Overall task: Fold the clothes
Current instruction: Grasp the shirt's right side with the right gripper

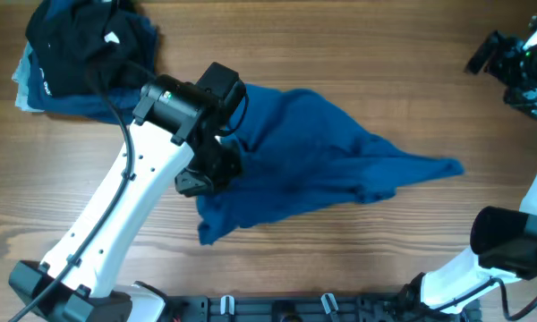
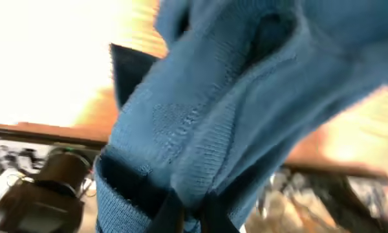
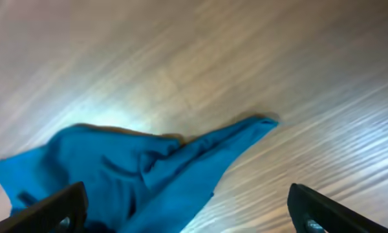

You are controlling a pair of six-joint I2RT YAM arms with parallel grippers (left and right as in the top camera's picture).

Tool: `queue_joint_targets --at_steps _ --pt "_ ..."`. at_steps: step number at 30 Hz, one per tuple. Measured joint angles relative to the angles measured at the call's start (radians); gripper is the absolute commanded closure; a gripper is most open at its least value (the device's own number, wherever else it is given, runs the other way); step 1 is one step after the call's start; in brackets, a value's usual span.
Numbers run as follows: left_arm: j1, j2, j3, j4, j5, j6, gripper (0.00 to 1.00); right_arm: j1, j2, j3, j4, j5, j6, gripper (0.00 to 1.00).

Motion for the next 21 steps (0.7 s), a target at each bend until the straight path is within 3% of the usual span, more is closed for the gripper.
queue_joint_targets --at_steps 6,15,21 --pt "0.038 0.0 0.0 0.024 -0.108 -0.073 0.9 0.043 0.0 -0.236 0.077 -0.077 -0.03 0.01" --pt "0.051 0.0 0.0 0.041 -0.16 -0.087 0.92 0.281 0.006 -0.576 0.311 -0.21 -0.094 0.0" --pt "0.163 0.0 0.0 0.041 -0.174 -0.087 0.93 0.313 0.006 -0.764 0.444 -0.214 -0.098 0.02"
